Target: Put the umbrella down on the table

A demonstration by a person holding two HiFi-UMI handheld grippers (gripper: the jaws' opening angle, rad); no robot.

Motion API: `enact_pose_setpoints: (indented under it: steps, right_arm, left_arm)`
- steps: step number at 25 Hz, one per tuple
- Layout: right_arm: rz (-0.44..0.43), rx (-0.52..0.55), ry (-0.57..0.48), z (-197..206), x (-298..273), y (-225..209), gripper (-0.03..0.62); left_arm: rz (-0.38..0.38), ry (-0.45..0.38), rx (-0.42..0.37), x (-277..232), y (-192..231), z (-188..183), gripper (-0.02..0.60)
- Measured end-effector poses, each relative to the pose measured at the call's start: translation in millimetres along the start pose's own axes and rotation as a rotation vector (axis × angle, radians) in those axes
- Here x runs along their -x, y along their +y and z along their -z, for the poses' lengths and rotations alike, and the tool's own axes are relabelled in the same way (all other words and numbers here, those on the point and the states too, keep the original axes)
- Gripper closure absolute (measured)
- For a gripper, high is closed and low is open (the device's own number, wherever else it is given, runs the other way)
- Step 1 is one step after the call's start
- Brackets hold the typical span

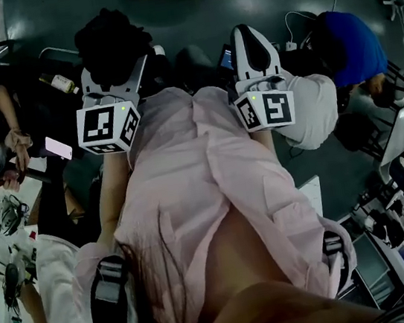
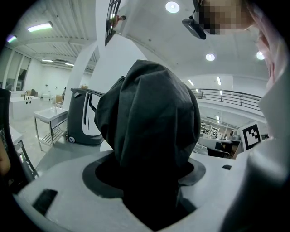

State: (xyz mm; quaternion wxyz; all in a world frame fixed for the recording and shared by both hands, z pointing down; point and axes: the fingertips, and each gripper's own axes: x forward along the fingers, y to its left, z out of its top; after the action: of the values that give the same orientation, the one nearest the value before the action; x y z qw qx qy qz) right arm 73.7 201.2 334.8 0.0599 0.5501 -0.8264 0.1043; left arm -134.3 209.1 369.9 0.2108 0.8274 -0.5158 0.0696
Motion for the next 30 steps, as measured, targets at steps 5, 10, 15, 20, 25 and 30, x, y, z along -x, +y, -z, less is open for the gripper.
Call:
enact_pose_setpoints:
  steps: [5,10,15,20,25,30]
  right_arm:
    - [0.013,0.009,0.014,-4,-12,-5,0.551]
    - [-0.018,0.014,0.024,-8,-36,-8,0.551]
    - [-0.076,0.015,0.031,-18,-68,-18,0.551]
    - [-0.114,0.014,0.03,-25,-102,-44,0.551]
    - [-0.138,0.007,0.02,-32,-128,-73,0.551]
    - [-0.145,-0.003,0.013,-34,-143,-103,0.551]
  left_arm:
    - [-0.018,0.0,0.019,-6,11,-4,0.259]
    - [-0.037,0.008,0.027,-19,18,-7,0.259]
    - [-0.08,0.009,0.042,-41,24,-16,0.259]
    - [-0.126,-0.012,0.048,-73,30,-32,0.259]
    - [-0.153,-0.034,0.042,-104,25,-45,0.259]
    - [-0.166,-0.05,0.039,-132,17,-52,0.259]
